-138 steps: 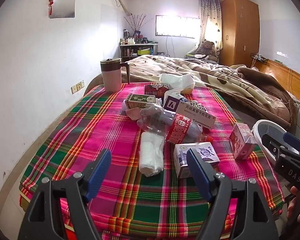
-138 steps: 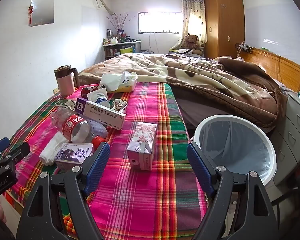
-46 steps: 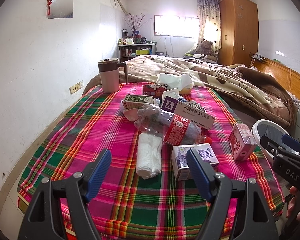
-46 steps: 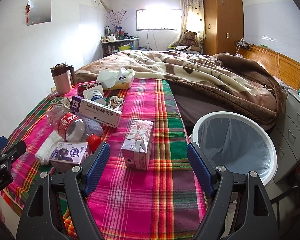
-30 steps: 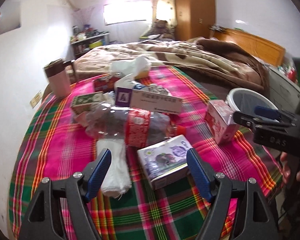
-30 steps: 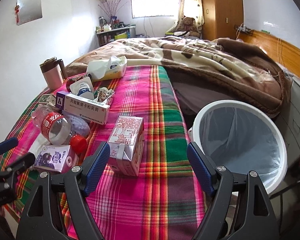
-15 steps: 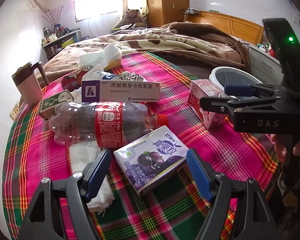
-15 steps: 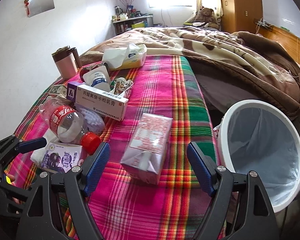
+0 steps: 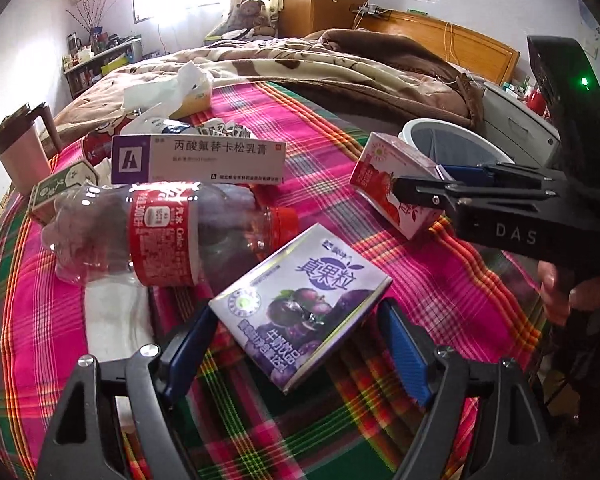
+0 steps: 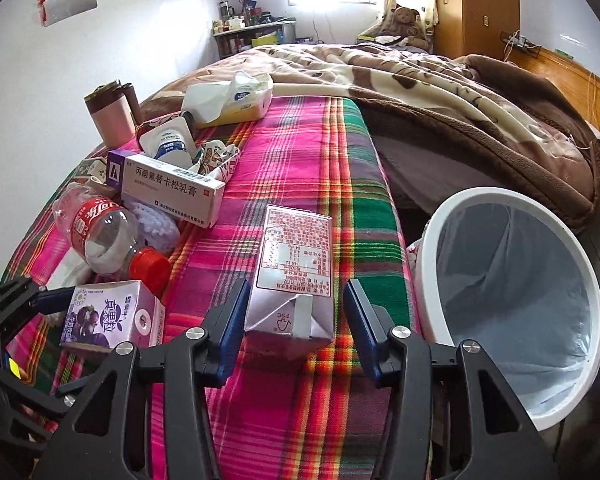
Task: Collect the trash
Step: 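Grasp the pink milk carton with the right gripper while the left gripper grasps the purple grape juice carton, then carry both cartons over the white wastebasket and open both grippers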
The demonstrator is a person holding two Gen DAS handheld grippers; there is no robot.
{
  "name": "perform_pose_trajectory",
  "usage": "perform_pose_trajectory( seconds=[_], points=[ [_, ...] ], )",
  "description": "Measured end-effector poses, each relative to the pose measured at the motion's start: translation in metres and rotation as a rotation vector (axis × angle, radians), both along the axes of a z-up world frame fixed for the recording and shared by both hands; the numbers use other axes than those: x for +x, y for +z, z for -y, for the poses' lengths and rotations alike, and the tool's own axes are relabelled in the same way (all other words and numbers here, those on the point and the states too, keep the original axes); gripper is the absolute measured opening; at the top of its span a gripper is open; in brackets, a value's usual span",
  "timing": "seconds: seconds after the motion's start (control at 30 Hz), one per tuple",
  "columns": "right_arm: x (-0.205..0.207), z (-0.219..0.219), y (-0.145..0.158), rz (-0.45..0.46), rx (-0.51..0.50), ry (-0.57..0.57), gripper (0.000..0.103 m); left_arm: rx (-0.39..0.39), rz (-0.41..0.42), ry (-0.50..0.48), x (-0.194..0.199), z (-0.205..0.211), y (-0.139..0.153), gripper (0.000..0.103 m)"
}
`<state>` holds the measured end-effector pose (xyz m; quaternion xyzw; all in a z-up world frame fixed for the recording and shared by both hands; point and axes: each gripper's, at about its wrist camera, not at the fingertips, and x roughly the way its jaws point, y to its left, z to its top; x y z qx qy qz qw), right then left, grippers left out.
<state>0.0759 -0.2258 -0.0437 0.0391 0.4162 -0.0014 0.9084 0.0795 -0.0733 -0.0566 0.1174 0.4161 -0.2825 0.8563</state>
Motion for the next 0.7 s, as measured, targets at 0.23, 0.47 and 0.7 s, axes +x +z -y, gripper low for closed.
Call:
perform_pose_trajectory(
  seconds=[0.23, 0.47, 0.7],
  points=[
    [-0.003, 0.003, -0.002, 0.006, 0.039, 0.025, 0.039, -0.021, -0.074, -0.010, 0.016, 0.005, -0.009, 0.082],
    [-0.012, 0.018, 0.002, 0.044, 0.068, 0.007, 0.039, -0.158, -0.089, -0.022, 0.004, 0.003, 0.001, 0.078],
    [-0.023, 0.037, 0.012, 0.083, 0.075, -0.020, 0.039, -0.192, -0.055, 0.007, 0.000, 0.020, 0.019, 0.078]
  ],
)
